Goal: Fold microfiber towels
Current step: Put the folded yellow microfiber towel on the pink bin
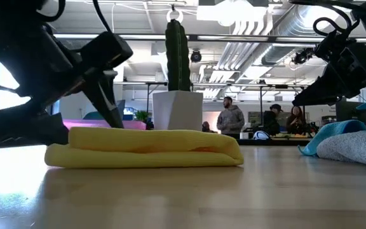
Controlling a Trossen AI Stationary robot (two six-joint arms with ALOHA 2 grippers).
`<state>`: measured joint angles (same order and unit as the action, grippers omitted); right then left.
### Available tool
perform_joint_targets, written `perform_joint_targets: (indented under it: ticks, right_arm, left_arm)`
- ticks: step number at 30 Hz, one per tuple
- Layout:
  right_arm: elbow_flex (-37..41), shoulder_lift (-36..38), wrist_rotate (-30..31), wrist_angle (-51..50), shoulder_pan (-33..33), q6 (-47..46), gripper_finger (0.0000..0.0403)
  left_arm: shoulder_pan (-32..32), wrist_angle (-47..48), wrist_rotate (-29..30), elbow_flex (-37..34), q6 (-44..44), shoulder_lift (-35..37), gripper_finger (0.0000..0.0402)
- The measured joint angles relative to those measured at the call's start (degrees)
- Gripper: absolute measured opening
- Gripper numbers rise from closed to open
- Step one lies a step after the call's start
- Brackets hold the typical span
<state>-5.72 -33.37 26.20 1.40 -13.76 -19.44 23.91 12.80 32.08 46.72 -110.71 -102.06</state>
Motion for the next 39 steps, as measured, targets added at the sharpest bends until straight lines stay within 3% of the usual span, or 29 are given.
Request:
perform_joint_targets:
  ticks: [14, 18, 28, 39]
  right_arm:
    - [0.00, 0.01, 0.00, -0.07, 0.00, 0.00, 0.0139]
    - [0.00, 0.01, 0.00, -0.07, 0.00, 0.00, 0.0139]
    - [0.00, 0.01, 0.01, -0.15, 0.00, 0.00, 0.0139]
    - [-0.02, -0.03, 0.04, -2.02, 0.01, 0.00, 0.0139]
  left_arm:
    - [-3.42, 0.93, -4.12, -0.39, 16.38, -0.04, 0.0012]
    - [-4.98, 1.08, -7.58, -0.37, 23.86, 1.40, 0.0014]
    - [-15.46, 11.95, -13.26, -0.60, 58.94, 14.43, 0.0004]
    - [-33.82, 19.71, -11.12, -0.44, 87.63, 26.07, 0.0002]
